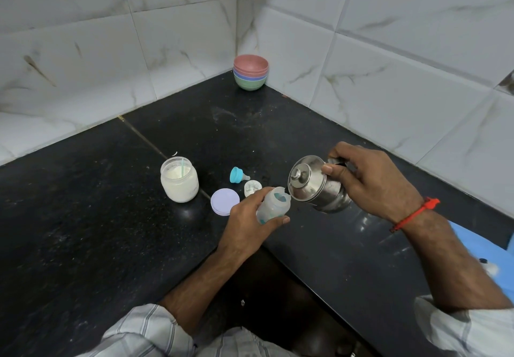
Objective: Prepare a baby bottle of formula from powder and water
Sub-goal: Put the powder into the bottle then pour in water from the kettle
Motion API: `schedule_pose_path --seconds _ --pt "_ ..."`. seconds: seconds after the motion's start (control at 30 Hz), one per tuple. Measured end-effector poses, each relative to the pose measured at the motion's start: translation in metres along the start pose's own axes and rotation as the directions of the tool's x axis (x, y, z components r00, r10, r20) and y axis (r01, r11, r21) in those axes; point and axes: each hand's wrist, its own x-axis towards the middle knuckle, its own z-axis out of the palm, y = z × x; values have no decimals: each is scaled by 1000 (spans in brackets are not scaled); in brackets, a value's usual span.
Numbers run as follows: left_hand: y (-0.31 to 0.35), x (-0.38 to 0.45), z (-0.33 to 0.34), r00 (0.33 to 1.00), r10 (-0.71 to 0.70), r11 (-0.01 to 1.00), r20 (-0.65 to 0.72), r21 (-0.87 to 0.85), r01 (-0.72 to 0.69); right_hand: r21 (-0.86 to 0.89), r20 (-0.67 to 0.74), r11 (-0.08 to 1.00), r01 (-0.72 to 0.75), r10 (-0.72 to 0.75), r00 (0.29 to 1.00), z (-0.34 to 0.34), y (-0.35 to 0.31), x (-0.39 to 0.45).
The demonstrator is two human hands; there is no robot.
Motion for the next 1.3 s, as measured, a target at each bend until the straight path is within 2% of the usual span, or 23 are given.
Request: schedule_pose_path --seconds 1.3 --pt "-16 3 6 998 -51 999 25 3 51 -58 -10 996 74 -74 997 1 6 8"
